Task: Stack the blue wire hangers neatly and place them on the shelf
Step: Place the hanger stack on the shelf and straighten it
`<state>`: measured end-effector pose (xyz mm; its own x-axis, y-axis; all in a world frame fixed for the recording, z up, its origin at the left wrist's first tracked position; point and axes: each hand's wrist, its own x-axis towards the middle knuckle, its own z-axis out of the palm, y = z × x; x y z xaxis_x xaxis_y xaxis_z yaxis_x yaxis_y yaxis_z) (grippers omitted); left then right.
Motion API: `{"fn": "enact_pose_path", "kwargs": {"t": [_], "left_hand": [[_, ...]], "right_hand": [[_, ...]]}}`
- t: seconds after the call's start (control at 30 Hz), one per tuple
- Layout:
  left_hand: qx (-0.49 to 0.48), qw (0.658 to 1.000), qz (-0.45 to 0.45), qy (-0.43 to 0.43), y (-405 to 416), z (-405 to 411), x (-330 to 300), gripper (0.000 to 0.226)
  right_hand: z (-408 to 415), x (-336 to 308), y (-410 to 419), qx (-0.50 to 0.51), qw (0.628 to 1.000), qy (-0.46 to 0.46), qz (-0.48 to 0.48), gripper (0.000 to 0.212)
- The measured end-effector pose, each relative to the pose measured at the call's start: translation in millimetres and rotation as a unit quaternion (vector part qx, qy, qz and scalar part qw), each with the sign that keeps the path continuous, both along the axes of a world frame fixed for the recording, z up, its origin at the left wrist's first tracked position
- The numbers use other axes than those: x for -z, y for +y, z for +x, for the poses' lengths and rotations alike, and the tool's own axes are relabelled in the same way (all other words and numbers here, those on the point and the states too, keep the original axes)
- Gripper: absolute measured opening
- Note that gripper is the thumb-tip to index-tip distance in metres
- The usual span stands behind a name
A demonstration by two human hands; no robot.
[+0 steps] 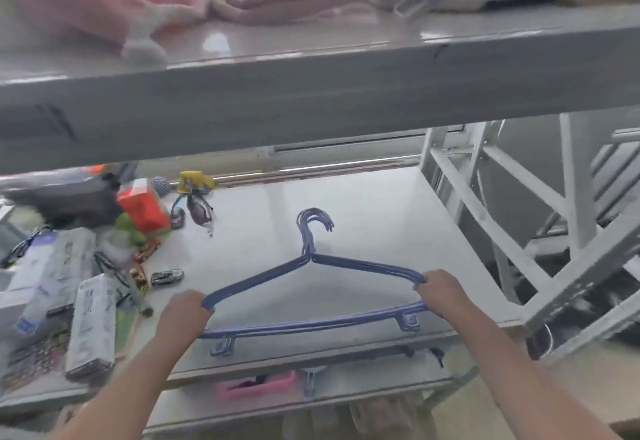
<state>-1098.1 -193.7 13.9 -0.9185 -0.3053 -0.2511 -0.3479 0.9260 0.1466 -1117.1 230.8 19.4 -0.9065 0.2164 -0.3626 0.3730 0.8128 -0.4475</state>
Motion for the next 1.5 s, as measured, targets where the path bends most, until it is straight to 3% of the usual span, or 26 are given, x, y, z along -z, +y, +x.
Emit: {"fn": "enact_pose_path", "kwargs": {"t": [0.13, 0.23, 0.37, 0.53, 0.63, 0.7, 0.77, 0.83, 1.07, 1.2, 1.3, 1.4, 1.5], "left_hand": [[-0.012, 1.0, 0.02, 0.017, 1, -1, 10, 0.013], [-0.011, 1.0, 0.014, 0.02, -1, -6, 12, 0.01], [0.008, 0.999, -0.018, -0.025, 4, -14, 10, 0.009], [0.165, 0.986, 0.019, -0.006, 32, -43, 8, 0.045], [0.217, 0.974, 0.061, -0.032, 57, -53, 8, 0.039], [0.205, 0.975, 0.086, -0.014, 64, -61, 9, 0.019], [0.196, 0.976, 0.091, -0.009, 66, -70, 9, 0.011], [0.19, 0.977, 0.092, -0.009, 67, -74, 9, 0.015], [0.143, 0.986, 0.075, -0.043, 72, -79, 16, 0.015], [0.147, 0.986, 0.046, -0.07, 94, -87, 10, 0.024], [0.158, 0.983, 0.071, -0.065, 121, -91, 5, 0.001], [0.105, 0.988, 0.103, -0.045, 138, -89, 8, 0.033], [0.079, 0.986, 0.141, -0.042, 138, -94, 9, 0.047]], "right_hand": [[-8, 13, -2, -0.03, 0.997, -0.001, 0.07, 0.026], [-11, 19, -2, -0.019, 0.998, 0.03, 0.056, 0.016], [-17, 18, -3, -0.01, 0.998, -0.001, 0.065, 0.009], [-35, 6, -24, -0.11, 0.988, 0.073, 0.077, 0.043], [-43, 3, -50, -0.193, 0.972, 0.083, 0.107, 0.035], [-45, 6, -64, -0.226, 0.96, 0.077, 0.145, 0.01], [-47, 11, -70, -0.214, 0.962, 0.077, 0.152, 0.031], [-51, 15, -70, -0.194, 0.967, 0.078, 0.146, 0.039], [-66, 9, -72, -0.196, 0.975, 0.005, 0.107, 0.009], [-77, 8, -82, -0.238, 0.969, 0.011, 0.059, 0.032], [-84, 8, -97, -0.258, 0.965, 0.004, 0.046, 0.016], [-86, 8, -106, -0.246, 0.968, -0.021, 0.053, 0.017], [-94, 5, -108, -0.24, 0.969, -0.03, 0.048, 0.018]]}}
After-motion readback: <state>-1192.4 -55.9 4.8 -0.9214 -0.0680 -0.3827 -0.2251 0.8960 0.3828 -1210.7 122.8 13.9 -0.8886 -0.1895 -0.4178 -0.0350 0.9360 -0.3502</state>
